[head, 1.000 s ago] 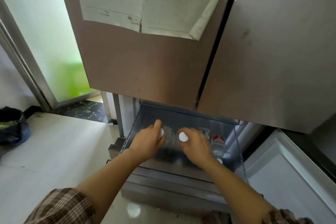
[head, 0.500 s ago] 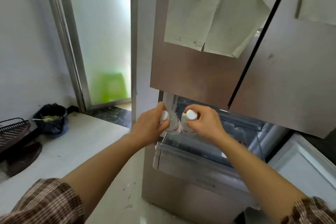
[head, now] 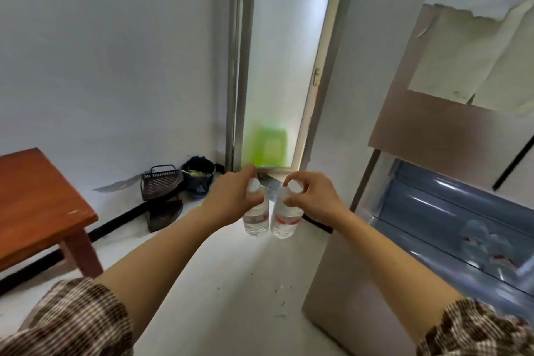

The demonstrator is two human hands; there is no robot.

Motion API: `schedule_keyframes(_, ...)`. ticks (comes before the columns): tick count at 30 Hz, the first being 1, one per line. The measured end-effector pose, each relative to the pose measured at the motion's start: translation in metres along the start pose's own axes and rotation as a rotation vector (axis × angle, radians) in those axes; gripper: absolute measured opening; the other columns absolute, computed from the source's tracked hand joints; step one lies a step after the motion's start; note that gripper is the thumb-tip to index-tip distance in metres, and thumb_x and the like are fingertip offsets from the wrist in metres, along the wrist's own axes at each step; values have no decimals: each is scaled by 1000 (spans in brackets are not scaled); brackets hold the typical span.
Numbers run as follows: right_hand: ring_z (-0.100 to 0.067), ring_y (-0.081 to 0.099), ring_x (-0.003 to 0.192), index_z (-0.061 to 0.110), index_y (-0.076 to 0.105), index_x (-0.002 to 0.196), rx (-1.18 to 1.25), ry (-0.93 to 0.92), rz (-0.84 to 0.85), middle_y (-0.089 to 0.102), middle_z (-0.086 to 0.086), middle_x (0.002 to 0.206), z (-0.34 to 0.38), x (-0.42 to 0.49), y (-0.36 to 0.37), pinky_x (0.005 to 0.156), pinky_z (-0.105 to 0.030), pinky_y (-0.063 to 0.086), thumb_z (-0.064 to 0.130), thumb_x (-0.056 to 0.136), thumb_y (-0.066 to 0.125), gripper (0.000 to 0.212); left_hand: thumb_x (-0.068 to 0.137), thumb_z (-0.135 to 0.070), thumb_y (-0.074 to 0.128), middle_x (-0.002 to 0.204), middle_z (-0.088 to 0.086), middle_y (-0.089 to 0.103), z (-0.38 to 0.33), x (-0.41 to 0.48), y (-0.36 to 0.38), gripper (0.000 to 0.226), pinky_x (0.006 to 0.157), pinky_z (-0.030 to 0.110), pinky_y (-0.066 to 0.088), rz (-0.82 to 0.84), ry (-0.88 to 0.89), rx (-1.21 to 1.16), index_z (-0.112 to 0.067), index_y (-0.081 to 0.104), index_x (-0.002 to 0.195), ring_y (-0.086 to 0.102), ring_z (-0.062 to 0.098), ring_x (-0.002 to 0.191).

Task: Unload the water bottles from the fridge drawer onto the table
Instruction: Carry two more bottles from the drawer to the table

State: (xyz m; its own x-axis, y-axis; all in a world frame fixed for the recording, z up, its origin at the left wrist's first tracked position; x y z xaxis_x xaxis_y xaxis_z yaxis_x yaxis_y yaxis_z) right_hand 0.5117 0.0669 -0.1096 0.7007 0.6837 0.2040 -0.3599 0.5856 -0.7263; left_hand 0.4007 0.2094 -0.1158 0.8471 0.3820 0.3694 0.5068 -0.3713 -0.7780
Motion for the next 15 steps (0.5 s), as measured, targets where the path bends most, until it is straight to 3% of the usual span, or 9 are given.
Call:
schedule_keyframes(4,-11,58,80,24,70,94,21,-65,161,65,7,89,59,9,86,74,-29,51,13,70,78,27,81,-33,63,81,6,64,74,-50,-46,24,61,35,43,11,-152,57,-20,46,90,59,28,74)
schedule_keyframes(7,-18,61,85,29,67,84,29,-150,265,67,2,91,108,20,146,74,-31,51,13,67,78,26,81,-32,61,79,6,62,125,-83,-86,23,56,33,38,-18,-269,110,-17,46,90,57,25,71)
schedule_keyframes(12,-17,61,86,26,68,88,52,-243,427,68,3,91,193,42,241,75,-31,52,13,69,76,24,78,-32,59,72,2,59,212,-130,-154,21,53,34,34,-121,-457,213,-17,47,86,54,24,68)
schedule_keyframes(15,-19,63,89,22,70,94,68,-314,515,68,2,92,239,57,299,79,-38,56,15,69,76,26,79,-34,58,76,1,63,265,-155,-191,20,56,36,40,-145,-556,239,-20,48,89,58,22,69)
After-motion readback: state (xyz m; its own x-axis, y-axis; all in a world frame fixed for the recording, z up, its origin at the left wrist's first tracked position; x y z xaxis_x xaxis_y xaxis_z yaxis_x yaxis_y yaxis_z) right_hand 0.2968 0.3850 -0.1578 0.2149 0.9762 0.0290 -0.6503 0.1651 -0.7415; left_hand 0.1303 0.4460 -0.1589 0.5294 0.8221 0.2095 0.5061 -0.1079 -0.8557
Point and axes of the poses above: each hand's wrist, its own x-axis towards the middle knuckle, its own y-axis out of the palm, z = x × y, the point moved 5 cm from there along x, towards the middle knuckle
